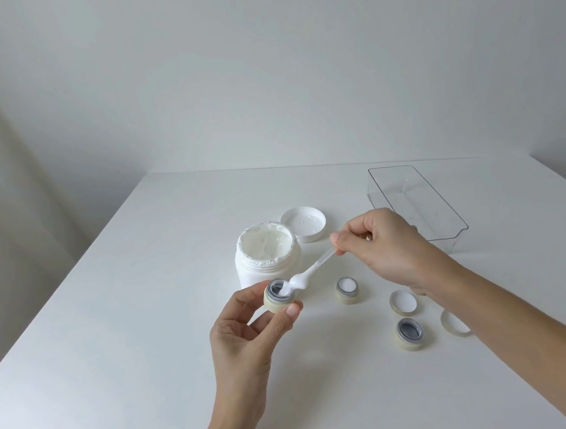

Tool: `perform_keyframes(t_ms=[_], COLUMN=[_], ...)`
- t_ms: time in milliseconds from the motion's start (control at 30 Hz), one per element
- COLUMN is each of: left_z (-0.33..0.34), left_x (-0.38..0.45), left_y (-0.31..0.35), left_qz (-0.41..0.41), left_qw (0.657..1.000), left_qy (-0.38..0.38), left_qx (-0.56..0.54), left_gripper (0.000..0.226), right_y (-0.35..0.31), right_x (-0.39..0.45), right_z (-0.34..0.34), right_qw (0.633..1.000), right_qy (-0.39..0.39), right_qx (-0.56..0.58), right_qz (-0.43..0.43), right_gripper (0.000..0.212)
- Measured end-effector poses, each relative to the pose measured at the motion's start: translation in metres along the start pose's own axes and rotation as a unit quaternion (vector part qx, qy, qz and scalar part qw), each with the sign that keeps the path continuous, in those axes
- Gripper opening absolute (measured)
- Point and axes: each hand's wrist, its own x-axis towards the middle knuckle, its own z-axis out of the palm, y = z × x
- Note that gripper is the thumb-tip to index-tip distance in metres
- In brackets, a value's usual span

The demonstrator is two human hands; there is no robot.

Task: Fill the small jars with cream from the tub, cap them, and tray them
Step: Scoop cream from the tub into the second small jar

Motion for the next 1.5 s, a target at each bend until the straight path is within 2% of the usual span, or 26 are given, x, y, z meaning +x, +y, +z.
perform_keyframes(t_ms=[167,333,467,600,667,733,800,900,1000,1133,1233,1400,1500], left_z=[0.0,0.0,0.0,0.0,0.0,0.0,-0.001,-0.001,-0.001,-0.001,-0.001,0.0,0.001], left_x=[0.0,0.0,0.0,0.0,0.0,0.0,0.0,0.001,0.002,0.002,0.002,0.002,0.001], left_y=[-0.001,-0.002,0.0,0.001,0.001,0.001,0.001,0.001,0.0,-0.001,-0.002,-0.002,-0.001], left_qz=[-0.008,-0.019,-0.023,-0.028,-0.03,-0.031,-0.029,-0.027,-0.026,-0.024,-0.024,-0.029,-0.027], left_qw=[1.0,1.0,1.0,1.0,0.999,0.999,0.999,0.999,0.999,0.999,0.999,0.999,0.999], left_qy=[0.007,0.003,0.003,0.0,0.002,0.004,0.003,0.004,0.006,0.006,-0.003,-0.024,-0.027], left_qx=[0.02,0.013,0.002,-0.008,-0.012,-0.018,-0.021,-0.022,-0.024,-0.03,-0.033,-0.019,-0.002], left_gripper=[0.041,0.038,0.037,0.033,0.033,0.03,0.026,0.026,0.026,0.028,0.028,0.032,0.033], right_y=[-0.002,0.001,0.006,0.017,0.024,0.03,0.035,0.037,0.037,0.031,0.018,-0.011,-0.026], right_x=[-0.008,-0.019,-0.024,-0.028,-0.029,-0.031,-0.031,-0.032,-0.032,-0.026,-0.016,0.009,0.027], right_z=[0.004,0.021,0.027,0.028,0.027,0.026,0.025,0.02,0.016,0.01,0.01,0.025,0.034], right_qw=[0.995,0.968,0.926,0.855,0.824,0.808,0.803,0.803,0.818,0.854,0.882,0.912,0.906], right_qy=[0.057,0.158,0.239,0.3,0.312,0.309,0.31,0.318,0.328,0.344,0.334,0.257,0.196], right_qx=[0.06,0.011,-0.042,-0.12,-0.146,-0.16,-0.163,-0.15,-0.125,-0.067,-0.049,-0.118,-0.221], right_qz=[-0.059,-0.193,-0.291,-0.406,-0.45,-0.476,-0.483,-0.481,-0.456,-0.384,-0.328,-0.298,-0.303], right_gripper=[0.032,0.02,0.021,0.023,0.018,0.005,0.006,0.005,0.007,0.018,0.013,0.012,0.018])
